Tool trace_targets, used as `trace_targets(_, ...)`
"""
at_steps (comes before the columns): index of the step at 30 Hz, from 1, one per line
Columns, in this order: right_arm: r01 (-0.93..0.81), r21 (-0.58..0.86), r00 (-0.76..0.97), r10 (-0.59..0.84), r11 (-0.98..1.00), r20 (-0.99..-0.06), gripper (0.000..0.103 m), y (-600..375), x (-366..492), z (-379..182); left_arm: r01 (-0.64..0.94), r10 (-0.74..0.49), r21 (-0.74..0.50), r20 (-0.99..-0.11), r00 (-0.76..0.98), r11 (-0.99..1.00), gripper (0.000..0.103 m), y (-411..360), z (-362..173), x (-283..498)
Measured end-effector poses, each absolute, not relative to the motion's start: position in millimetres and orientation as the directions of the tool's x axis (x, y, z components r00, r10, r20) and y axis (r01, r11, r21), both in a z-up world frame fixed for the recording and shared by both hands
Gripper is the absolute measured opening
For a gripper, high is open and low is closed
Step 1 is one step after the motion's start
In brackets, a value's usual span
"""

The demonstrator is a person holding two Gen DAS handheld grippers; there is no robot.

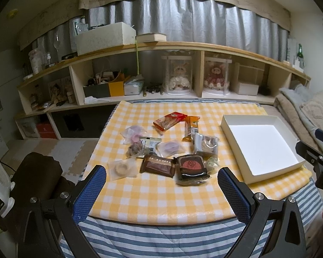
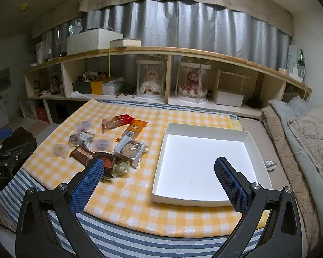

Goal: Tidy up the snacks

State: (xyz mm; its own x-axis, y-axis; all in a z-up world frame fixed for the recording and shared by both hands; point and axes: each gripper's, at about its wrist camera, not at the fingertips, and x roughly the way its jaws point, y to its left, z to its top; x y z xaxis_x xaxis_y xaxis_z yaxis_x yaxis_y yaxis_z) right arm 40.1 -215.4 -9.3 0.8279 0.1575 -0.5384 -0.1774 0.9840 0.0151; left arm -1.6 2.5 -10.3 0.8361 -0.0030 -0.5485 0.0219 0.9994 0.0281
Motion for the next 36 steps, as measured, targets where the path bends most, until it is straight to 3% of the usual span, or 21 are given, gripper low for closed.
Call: trace_targets(36,-0.178,0.017,0.825,0.159,0.984,-0.543,0.103,-214.3,39.8,-11.2,0.016,-0.001,0.022,-0.554,0.833,1.0,0.103,0.6,-6.5,0.8)
